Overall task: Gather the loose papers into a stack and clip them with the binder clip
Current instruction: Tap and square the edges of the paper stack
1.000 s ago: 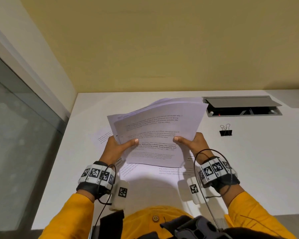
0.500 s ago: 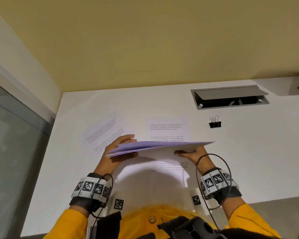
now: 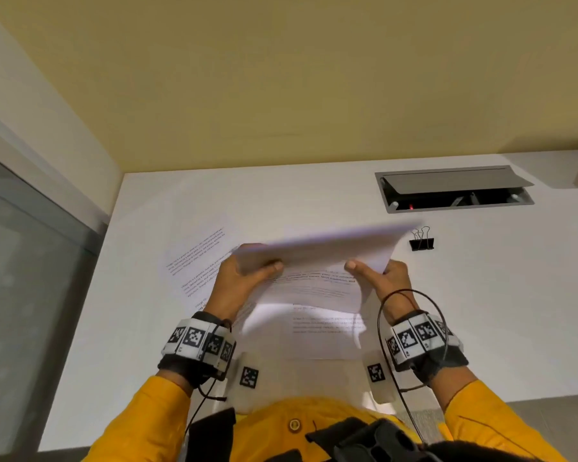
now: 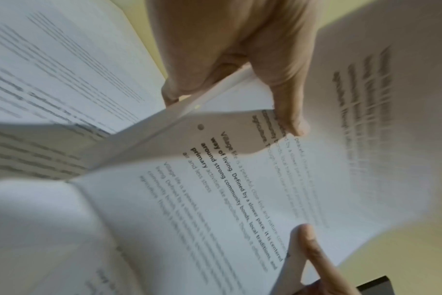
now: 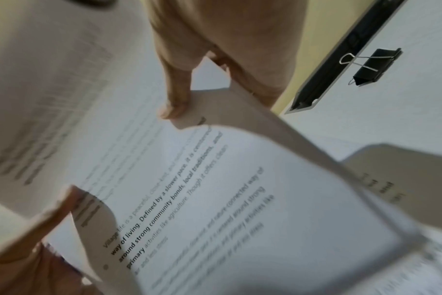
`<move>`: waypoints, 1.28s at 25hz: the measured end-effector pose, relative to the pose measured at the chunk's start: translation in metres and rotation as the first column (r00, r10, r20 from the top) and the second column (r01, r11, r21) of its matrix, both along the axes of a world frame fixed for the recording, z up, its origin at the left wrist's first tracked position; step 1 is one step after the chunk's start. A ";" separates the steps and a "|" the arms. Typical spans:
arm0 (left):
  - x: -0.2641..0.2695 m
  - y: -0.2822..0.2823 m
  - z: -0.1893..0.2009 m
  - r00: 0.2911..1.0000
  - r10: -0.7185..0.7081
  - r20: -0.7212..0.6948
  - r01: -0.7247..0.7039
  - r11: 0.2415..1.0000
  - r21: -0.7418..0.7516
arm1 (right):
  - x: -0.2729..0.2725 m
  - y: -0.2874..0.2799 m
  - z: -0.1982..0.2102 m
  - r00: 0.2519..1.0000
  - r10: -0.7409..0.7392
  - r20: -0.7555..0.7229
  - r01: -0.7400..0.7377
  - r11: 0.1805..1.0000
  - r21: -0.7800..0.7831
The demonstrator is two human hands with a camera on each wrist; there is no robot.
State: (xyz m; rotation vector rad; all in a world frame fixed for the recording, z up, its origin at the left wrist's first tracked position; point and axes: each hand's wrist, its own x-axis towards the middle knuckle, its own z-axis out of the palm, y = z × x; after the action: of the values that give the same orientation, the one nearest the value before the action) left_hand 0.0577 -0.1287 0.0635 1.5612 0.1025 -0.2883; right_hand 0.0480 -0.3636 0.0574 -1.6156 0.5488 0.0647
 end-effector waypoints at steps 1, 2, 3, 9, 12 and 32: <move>0.014 -0.009 -0.005 0.999 0.032 -0.043 -0.033 0.999 -0.020 | 0.012 -0.003 0.000 0.998 -0.044 0.042 0.039 0.994 0.099; 0.016 -0.013 -0.006 0.996 0.057 -0.066 -0.059 0.998 -0.024 | 0.010 -0.008 -0.003 0.992 -0.108 0.061 0.100 0.988 0.120; 0.016 -0.016 -0.010 0.994 0.082 -0.077 -0.083 0.997 -0.006 | 0.010 -0.013 -0.013 0.986 -0.160 0.041 0.155 0.981 0.114; 0.016 -0.028 -0.069 0.956 0.105 -0.275 -0.003 0.937 0.348 | 0.014 -0.022 -0.073 0.960 -0.162 -0.228 0.113 0.970 -0.213; 0.017 -0.037 -0.085 0.912 0.059 -0.405 0.090 0.936 0.339 | 0.021 -0.026 -0.085 0.906 -0.193 -0.377 -0.014 0.876 -0.482; 0.014 0.095 -0.100 0.681 0.680 -0.272 -0.207 0.535 0.819 | 0.042 -0.019 -0.095 0.979 0.030 -0.202 -0.061 0.987 -0.149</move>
State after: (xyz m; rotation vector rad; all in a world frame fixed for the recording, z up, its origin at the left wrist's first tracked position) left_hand 0.0712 -0.0338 -0.0361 2.1244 1.2764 -0.2822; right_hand 0.0904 -0.3828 -0.0378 -1.7850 0.6840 0.2253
